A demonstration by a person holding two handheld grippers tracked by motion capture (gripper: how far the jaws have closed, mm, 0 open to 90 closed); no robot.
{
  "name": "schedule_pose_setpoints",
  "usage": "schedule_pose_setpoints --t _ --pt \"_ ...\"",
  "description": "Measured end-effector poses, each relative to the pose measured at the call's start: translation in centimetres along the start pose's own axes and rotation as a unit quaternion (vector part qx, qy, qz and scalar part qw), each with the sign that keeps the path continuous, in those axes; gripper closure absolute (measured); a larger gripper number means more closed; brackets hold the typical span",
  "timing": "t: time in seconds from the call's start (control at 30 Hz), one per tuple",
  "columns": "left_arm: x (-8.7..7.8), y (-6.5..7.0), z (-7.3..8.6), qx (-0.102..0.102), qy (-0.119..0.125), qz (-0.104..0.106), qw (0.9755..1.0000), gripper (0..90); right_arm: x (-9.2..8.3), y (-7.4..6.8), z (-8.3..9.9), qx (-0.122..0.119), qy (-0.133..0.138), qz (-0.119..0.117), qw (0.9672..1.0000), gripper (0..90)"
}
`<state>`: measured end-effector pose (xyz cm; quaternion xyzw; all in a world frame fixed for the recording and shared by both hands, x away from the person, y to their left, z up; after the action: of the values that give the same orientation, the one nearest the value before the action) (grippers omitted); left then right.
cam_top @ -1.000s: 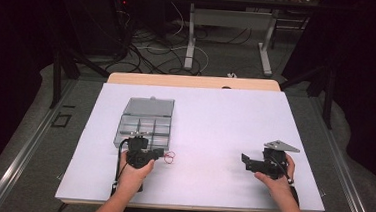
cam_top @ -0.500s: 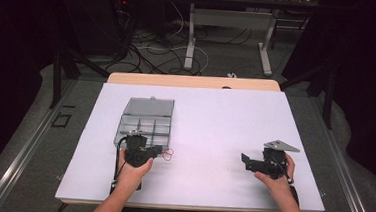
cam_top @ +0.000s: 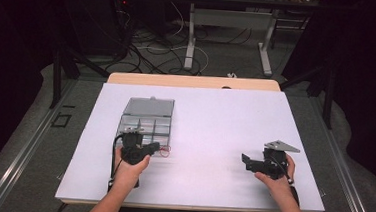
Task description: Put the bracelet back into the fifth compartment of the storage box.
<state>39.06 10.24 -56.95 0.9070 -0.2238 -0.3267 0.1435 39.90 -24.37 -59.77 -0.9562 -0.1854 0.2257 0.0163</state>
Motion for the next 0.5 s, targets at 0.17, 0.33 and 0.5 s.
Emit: schedule_pose_setpoints --t 0.17,0.33,0.5 --pt "-0.2 -0.4 -0.5 -0.005 0.006 -0.004 1.0000 87.0 0.2 -0.1 -0.1 0.008 0.000 -0.001 1.0000 6.7" --pt "-0.5 -0.8 -1.3 -0.006 0.014 -0.009 0.9998 87.0 0.1 -0.1 -0.1 0.003 0.001 0.000 1.0000 6.7" --pt "-1.0 -1.0 -2.1 -0.011 0.028 -0.015 0.9994 87.0 -0.2 -0.3 -0.2 0.006 0.004 0.003 1.0000 6.7"
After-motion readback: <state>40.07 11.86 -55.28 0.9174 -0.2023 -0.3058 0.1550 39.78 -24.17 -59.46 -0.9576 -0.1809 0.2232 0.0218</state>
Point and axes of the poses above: each handheld gripper's, and its own axes: x roughly forward along the jaws, z roughly out of its underside, y roughly to its right, the point moved 9 cm from there along x, roughly forward along the jaws, and after that the axes turned 10 degrees about y, right-handed, at the moved point
